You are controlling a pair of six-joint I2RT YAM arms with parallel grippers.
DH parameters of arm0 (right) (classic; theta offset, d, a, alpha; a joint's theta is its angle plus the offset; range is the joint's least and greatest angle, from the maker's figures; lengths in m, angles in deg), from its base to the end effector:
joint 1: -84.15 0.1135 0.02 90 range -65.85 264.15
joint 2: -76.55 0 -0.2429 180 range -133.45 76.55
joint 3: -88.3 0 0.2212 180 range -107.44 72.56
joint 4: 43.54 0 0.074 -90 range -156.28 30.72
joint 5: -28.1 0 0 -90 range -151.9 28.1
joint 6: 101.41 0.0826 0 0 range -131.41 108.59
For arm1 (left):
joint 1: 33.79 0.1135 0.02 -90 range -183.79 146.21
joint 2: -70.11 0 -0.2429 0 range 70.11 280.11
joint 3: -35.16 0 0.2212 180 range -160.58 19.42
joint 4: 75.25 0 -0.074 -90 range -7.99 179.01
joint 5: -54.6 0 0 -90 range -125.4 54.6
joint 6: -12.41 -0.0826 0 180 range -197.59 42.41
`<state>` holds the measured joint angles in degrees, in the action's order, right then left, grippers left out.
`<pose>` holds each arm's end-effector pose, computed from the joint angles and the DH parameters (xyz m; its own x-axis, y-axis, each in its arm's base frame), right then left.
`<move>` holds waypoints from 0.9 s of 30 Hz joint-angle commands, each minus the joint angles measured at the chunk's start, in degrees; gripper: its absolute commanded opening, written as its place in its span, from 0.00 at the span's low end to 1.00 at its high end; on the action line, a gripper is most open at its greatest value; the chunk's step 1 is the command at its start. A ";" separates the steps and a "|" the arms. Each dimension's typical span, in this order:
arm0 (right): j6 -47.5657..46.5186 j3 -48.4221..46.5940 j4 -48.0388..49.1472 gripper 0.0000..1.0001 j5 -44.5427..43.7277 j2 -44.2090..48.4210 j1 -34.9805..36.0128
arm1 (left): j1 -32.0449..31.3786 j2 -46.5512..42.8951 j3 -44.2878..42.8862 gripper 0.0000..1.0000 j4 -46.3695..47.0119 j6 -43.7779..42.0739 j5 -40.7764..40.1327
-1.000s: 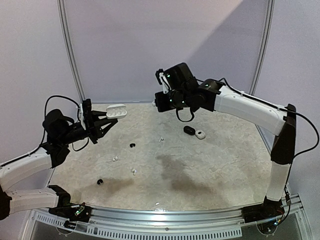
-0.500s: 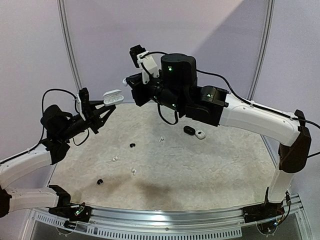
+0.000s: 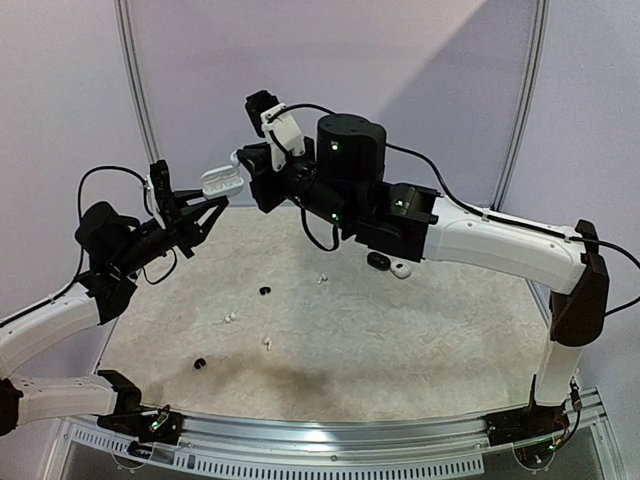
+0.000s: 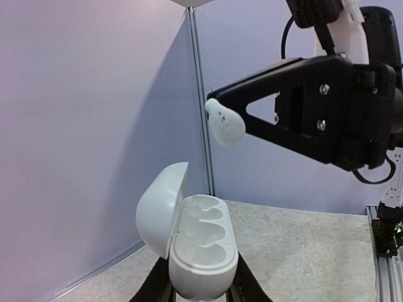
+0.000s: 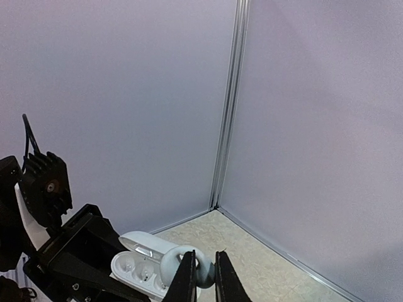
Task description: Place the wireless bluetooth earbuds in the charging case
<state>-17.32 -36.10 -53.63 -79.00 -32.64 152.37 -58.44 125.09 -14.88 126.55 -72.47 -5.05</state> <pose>0.1953 0.4234 0.4146 0.1131 0.0179 -0.9934 -0.7713 0.6318 -0.0765 0.2007 -0.1380 0.3355 0.1912 -0.1725 -0.9663 0.8197 0.5695 0.0606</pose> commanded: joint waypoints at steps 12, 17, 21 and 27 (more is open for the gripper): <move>-1.86 0.73 2.86 0.00 -0.12 -4.07 0.42 | -0.67 0.81 -2.35 0.00 -0.27 4.14 0.11; -2.09 0.52 2.96 0.00 -0.82 -4.88 0.47 | -0.73 1.14 -2.86 0.00 0.22 4.84 -0.39; -1.98 -0.34 2.61 0.00 -0.86 -5.78 0.46 | -0.72 1.36 -2.96 0.00 0.52 4.65 -0.46; -1.70 0.06 1.15 0.00 -1.42 -6.15 0.49 | -0.67 1.21 -2.88 0.00 0.52 4.94 -1.87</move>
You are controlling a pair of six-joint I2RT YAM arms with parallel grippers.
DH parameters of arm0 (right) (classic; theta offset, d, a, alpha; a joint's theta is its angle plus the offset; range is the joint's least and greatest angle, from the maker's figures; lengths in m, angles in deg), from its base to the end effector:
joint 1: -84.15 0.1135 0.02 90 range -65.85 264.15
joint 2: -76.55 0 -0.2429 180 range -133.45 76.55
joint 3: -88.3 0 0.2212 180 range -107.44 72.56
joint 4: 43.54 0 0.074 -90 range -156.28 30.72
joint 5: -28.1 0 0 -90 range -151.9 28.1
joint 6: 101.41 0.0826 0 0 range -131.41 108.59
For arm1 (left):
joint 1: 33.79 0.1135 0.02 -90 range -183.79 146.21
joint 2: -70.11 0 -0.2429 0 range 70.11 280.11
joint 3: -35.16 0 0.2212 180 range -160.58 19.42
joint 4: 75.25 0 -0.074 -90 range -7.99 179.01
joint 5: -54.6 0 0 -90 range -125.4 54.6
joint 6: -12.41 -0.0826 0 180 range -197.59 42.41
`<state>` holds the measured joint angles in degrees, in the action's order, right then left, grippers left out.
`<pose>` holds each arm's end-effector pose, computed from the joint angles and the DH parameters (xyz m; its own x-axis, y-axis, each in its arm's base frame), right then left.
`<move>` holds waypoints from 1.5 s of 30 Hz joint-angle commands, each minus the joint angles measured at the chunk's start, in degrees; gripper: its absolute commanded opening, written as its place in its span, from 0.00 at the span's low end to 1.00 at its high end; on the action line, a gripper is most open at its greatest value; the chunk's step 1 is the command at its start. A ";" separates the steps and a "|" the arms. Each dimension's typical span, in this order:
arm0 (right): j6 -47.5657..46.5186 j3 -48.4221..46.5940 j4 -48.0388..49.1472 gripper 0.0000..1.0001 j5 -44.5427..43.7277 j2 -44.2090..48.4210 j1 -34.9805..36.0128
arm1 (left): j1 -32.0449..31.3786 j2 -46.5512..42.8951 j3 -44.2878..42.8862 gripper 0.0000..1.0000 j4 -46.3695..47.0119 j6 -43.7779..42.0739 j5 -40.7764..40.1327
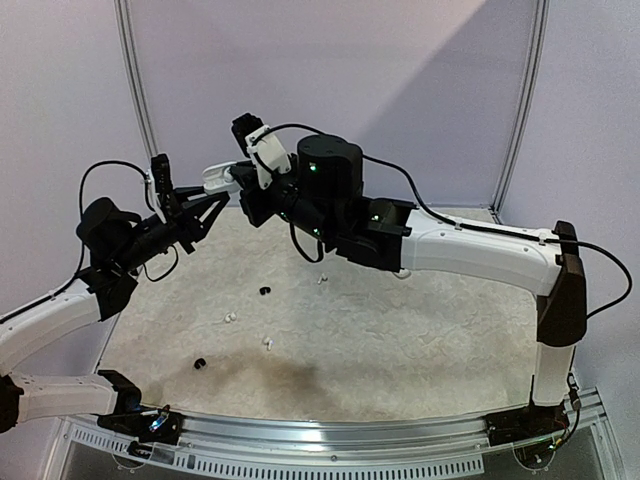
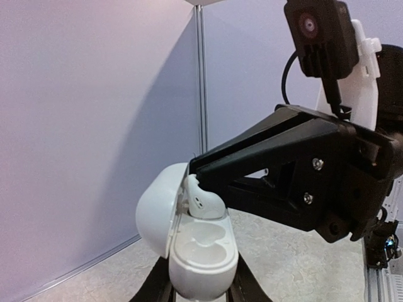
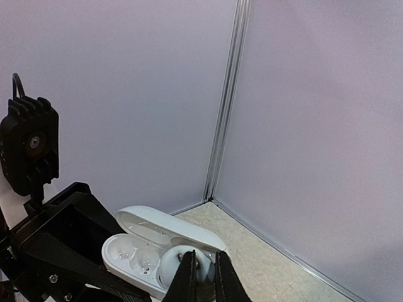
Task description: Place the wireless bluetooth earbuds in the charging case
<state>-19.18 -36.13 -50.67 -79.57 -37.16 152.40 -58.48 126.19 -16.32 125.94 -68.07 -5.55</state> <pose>0.2039 0.4434 0.3866 0.1275 -0.0282 -0.9914 -0.7625 0.6365 -0.1161 0.2050 -0.1395 0.3389 0.1242 -0.2150 -0.9687 0.8276 0.5610 -0.0184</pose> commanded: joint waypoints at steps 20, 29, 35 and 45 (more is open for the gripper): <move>-0.79 0.49 -8.07 0.14 -1.29 -1.01 0.40 | -0.58 -0.26 -1.26 0.00 1.39 0.19 -2.42; -1.58 0.21 -8.60 0.17 0.12 -0.97 0.44 | -0.54 -0.09 -1.26 0.00 1.31 -0.46 -1.82; -1.55 0.05 -10.94 0.19 0.18 -1.04 0.41 | -0.54 -0.22 -1.17 0.00 1.22 -0.54 -1.99; -1.31 0.05 -12.52 0.20 -0.77 -0.82 0.38 | -0.56 -0.09 -1.10 0.00 1.34 -0.29 -2.68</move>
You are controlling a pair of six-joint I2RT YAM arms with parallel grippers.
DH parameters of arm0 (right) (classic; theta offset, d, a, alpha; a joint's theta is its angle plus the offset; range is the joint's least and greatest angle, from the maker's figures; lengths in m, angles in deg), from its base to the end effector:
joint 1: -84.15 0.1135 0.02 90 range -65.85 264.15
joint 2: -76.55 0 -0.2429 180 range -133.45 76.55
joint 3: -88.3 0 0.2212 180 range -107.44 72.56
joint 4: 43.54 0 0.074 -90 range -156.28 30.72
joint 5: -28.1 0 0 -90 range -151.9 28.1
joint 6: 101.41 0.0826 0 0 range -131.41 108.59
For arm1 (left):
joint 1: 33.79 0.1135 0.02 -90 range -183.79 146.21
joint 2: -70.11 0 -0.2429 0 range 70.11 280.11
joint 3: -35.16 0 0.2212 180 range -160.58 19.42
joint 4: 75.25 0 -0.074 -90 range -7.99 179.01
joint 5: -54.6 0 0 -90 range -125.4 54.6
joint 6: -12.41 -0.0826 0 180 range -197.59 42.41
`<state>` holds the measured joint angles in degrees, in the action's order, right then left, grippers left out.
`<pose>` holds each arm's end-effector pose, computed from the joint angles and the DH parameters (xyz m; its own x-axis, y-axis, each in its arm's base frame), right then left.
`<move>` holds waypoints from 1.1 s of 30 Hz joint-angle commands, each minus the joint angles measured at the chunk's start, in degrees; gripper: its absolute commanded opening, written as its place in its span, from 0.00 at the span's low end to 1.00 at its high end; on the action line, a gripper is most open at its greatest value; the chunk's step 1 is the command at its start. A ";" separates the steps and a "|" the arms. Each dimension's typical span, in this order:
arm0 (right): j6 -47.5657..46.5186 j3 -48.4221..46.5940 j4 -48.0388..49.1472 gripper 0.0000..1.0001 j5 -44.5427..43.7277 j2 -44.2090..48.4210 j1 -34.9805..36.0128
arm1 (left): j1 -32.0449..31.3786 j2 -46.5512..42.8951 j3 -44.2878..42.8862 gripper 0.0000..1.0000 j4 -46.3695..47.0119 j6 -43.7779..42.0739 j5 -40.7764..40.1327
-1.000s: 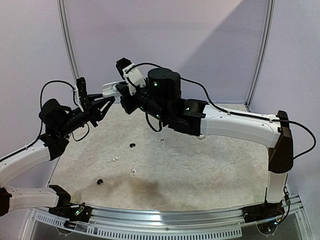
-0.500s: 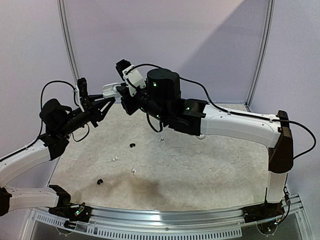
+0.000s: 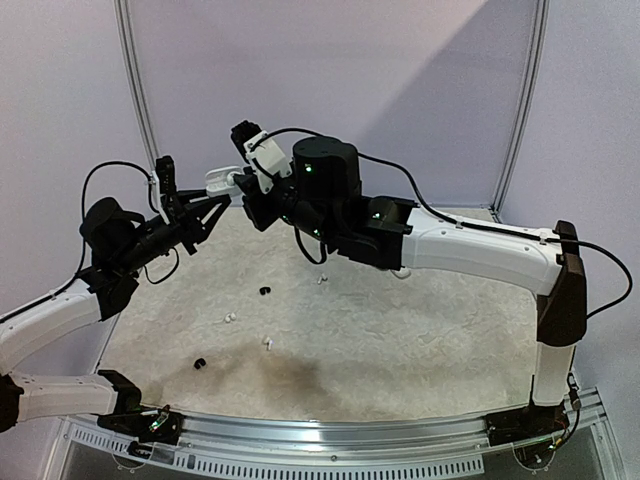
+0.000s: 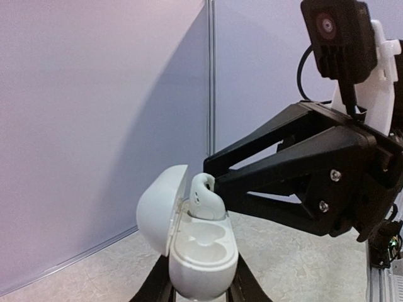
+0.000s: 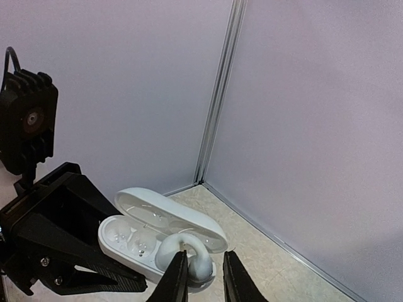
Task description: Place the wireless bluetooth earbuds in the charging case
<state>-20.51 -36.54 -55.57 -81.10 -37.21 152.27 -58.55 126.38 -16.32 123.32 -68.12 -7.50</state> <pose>0.2067 0.4417 0.3758 0.1131 -0.1191 -0.9864 -0.7453 0.6464 -0.1635 0.2093 -0.1391 0.3321 0.0846 -0.1991 -0.9763 0.8077 0.5874 -0.0499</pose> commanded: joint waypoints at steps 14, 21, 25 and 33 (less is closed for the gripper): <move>-0.30 -2.45 -7.74 0.20 1.60 -1.49 0.37 | -0.54 -0.26 -1.04 0.00 4.10 -1.32 1.81; -0.13 -2.58 -9.74 0.18 1.68 -2.07 -0.08 | -0.48 -0.55 -1.08 0.00 4.35 -2.17 3.52; -0.13 -3.06 -10.69 0.18 3.14 -1.96 -0.66 | -0.52 -0.34 -1.15 0.00 4.28 -1.91 5.57; 0.89 -3.46 -11.51 0.20 4.11 -1.06 -1.19 | -0.21 0.02 -1.60 0.00 2.96 -1.59 8.37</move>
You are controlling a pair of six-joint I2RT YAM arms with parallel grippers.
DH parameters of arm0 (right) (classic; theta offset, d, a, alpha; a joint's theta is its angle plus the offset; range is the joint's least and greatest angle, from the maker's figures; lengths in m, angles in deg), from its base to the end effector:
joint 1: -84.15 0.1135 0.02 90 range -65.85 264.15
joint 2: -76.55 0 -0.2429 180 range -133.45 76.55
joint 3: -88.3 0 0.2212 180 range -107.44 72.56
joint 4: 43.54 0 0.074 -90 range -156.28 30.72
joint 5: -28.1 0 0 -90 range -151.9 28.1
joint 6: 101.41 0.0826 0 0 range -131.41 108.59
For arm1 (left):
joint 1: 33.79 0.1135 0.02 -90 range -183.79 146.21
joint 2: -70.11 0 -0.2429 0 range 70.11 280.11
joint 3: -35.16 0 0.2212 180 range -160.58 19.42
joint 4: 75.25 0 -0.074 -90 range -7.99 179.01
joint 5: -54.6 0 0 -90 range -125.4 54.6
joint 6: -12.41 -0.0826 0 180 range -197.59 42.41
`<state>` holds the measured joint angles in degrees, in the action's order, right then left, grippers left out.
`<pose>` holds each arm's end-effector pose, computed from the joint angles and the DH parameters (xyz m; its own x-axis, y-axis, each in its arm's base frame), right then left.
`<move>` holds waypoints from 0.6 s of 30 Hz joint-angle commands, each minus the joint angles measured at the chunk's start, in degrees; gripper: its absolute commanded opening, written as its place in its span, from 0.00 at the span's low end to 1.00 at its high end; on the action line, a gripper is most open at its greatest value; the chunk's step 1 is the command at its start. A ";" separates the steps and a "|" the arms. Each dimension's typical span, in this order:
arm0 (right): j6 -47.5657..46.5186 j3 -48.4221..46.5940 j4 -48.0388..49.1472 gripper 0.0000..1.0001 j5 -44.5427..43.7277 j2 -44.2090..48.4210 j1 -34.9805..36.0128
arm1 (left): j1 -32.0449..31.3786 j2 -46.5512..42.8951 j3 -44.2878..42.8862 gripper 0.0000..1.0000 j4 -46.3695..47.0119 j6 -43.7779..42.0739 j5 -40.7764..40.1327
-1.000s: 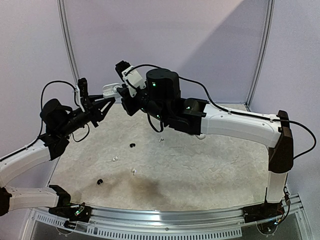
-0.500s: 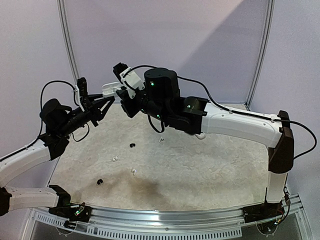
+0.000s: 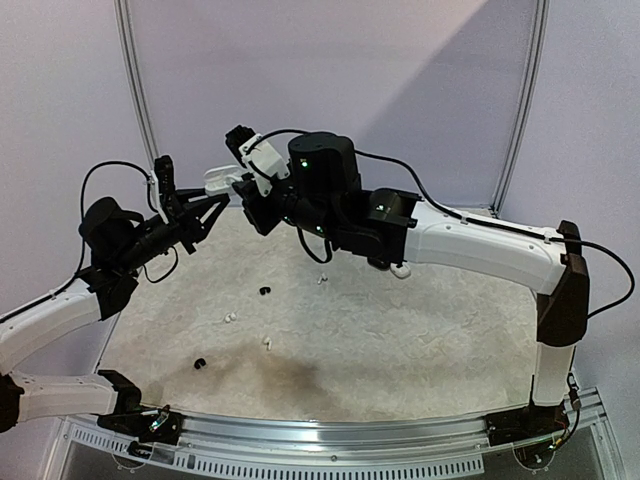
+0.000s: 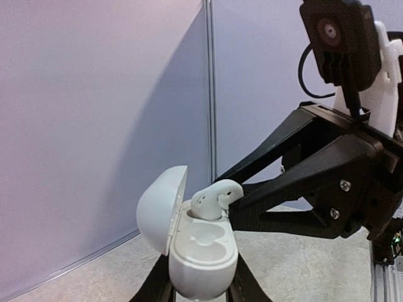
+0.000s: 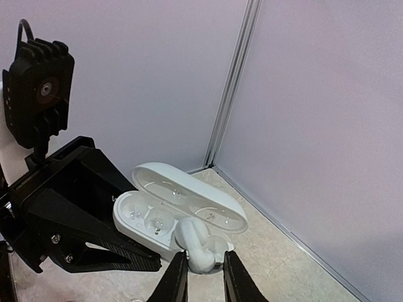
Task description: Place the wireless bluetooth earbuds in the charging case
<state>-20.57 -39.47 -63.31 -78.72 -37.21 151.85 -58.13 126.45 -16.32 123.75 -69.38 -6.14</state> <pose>0.2061 0.4395 0.3740 0.0860 -0.1919 -0.9776 -0.7725 0.6068 -0.1871 0.2088 -0.1388 0.3326 0.1073 -0.1853 -0.9768 0.8151 0.5790 -0.0203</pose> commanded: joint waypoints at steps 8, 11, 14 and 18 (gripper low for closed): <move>1.17 -1.17 -4.91 0.21 1.73 -0.27 -0.99 | -0.27 0.69 -1.62 0.00 1.77 0.23 9.77; 1.32 -1.33 -5.30 0.21 1.79 -0.03 -0.98 | -0.16 0.80 -1.44 0.00 1.34 0.34 10.56; 1.65 -1.35 -5.62 0.22 1.96 0.01 -0.99 | -0.17 1.10 -1.34 0.00 1.14 0.62 11.51; 1.95 -1.39 -5.76 0.23 1.98 0.24 -0.96 | -0.03 1.39 -1.01 0.00 1.05 1.08 12.41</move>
<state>-19.70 -39.99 -67.09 -77.80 -37.19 151.48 -57.02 127.67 -16.32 122.81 -68.90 -2.23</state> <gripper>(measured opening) 0.226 0.247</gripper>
